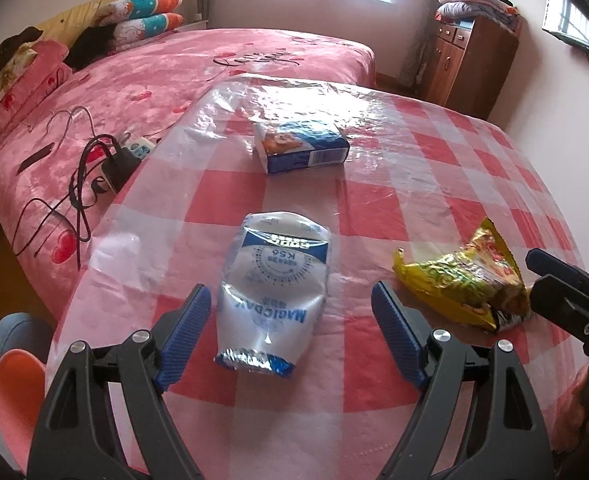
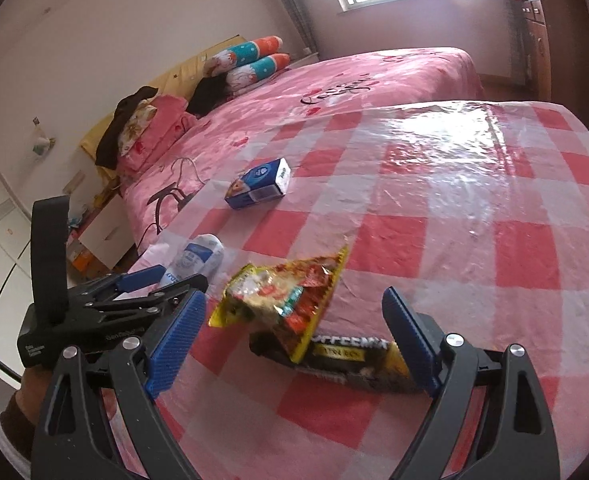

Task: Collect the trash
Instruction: 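Close the left gripper on the white MAGICDAY pack while the right grips the yellow snack bag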

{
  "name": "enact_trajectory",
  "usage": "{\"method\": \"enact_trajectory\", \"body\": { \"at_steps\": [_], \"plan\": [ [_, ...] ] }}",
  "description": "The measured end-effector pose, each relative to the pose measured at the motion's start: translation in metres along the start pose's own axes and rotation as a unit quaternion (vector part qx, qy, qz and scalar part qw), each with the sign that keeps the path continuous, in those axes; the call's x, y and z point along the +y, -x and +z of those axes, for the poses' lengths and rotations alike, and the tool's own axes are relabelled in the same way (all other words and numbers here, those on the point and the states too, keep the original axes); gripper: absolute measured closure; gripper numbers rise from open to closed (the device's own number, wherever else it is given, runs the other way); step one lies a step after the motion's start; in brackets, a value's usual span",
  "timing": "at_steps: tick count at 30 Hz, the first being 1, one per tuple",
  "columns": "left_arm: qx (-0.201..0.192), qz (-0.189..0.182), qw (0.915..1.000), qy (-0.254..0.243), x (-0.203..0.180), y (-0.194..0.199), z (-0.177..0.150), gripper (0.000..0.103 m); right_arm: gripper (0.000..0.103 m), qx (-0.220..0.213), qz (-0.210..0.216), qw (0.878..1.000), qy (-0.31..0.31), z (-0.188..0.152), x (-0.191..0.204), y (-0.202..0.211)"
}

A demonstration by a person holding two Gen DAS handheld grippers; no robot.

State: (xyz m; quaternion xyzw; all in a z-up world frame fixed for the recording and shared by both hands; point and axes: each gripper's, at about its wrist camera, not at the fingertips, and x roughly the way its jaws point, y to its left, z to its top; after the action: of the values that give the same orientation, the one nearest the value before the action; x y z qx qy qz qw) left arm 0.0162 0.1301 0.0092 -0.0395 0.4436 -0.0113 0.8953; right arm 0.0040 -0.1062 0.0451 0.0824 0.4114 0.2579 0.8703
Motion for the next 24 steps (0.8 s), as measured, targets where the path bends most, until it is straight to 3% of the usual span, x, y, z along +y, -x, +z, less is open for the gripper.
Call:
{"method": "enact_trajectory", "body": {
  "at_steps": [10,17,24],
  "plan": [
    [0.004,-0.010,0.9999,0.002,0.007,-0.016,0.003,0.021,0.014,0.020,-0.003,1.000,-0.003,0.004,0.002,-0.027],
    [-0.009,0.001,0.9999,0.014,0.010,-0.014,0.002,0.041,0.024,0.031,0.004,1.000,-0.001,0.004,0.004,-0.038],
    [-0.016,0.002,0.9997,0.016,0.008,-0.011,-0.003,0.043,0.040,0.044,0.021,0.999,0.019,-0.001,0.015,-0.045]
  ]
}}
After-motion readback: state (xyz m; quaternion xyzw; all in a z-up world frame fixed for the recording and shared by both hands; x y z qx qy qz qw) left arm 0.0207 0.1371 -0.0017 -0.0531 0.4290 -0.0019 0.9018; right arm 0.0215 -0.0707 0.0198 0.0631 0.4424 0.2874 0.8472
